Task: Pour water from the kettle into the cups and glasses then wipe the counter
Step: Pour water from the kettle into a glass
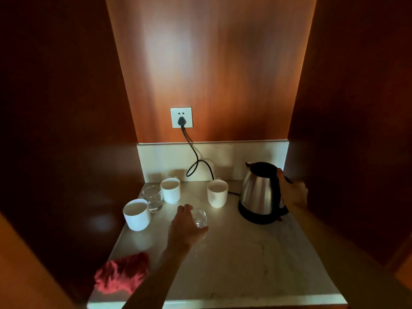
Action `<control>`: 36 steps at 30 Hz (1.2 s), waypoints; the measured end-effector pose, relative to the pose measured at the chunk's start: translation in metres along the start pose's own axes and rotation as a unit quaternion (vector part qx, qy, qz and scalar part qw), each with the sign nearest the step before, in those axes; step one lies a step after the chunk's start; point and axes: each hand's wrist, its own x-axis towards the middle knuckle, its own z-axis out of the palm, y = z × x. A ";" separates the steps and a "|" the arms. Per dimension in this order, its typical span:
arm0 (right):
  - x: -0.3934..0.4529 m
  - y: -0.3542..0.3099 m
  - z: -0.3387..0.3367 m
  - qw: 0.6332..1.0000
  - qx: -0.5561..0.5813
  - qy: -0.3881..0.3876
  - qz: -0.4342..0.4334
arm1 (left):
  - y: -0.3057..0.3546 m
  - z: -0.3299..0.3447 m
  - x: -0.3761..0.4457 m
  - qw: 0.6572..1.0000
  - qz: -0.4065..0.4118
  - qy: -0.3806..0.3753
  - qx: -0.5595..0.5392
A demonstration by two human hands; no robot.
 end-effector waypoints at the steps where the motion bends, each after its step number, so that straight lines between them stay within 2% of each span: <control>1: 0.000 0.001 0.000 1.000 0.001 -0.005 0.001 | -0.001 0.002 -0.001 1.000 -0.002 -0.001 0.003; 10: 0.000 -0.002 0.000 1.000 0.001 -0.006 0.004 | -0.002 0.014 -0.002 1.000 0.000 -0.006 0.008; 17: 0.005 0.003 0.009 0.999 0.041 0.030 0.016 | -0.007 0.017 -0.008 1.000 -0.008 -0.013 -0.021; 26: 0.005 -0.011 -0.008 0.996 0.082 -0.034 0.019 | -0.015 0.010 -0.005 0.998 0.021 -0.040 -0.034; 30: -0.008 -0.021 -0.025 0.993 0.073 -0.092 0.002 | -0.022 0.005 -0.004 0.995 0.064 -0.072 -0.025; 36: -0.039 -0.015 -0.039 0.988 0.077 -0.135 -0.012 | -0.026 -0.002 -0.004 0.987 0.113 -0.109 -0.026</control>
